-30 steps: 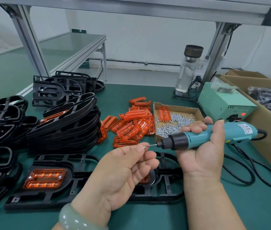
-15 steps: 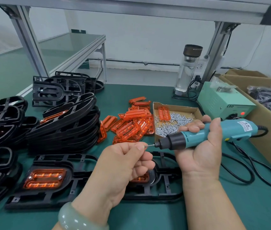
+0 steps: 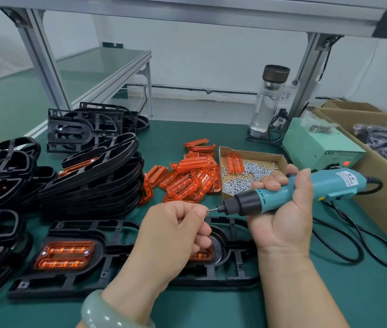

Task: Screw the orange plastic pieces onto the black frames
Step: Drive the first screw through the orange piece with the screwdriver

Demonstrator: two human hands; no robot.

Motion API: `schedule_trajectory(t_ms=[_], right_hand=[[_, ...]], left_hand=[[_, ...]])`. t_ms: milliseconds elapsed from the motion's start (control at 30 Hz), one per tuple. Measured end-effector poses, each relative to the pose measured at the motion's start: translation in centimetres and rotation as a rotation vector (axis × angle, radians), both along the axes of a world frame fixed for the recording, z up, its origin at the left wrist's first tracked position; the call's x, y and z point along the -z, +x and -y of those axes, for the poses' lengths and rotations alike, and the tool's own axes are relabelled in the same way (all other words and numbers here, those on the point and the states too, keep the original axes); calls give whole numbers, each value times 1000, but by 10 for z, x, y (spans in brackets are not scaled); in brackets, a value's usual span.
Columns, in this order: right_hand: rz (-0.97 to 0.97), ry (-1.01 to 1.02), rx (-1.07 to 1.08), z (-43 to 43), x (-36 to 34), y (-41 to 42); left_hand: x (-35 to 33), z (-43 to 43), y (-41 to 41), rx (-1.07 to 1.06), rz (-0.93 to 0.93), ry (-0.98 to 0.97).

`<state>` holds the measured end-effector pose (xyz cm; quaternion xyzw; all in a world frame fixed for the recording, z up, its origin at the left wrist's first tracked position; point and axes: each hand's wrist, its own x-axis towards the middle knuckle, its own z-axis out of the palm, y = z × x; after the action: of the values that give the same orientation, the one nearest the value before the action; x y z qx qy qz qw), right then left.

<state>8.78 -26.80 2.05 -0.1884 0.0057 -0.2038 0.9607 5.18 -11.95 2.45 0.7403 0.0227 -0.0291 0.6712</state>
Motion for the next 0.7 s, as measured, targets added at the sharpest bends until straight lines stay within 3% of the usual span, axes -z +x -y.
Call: schedule_trajectory(t_ms=[700], right_hand=[[5, 22, -17, -1, 0, 0]], left_hand=[[2, -4, 0, 6, -27, -124]])
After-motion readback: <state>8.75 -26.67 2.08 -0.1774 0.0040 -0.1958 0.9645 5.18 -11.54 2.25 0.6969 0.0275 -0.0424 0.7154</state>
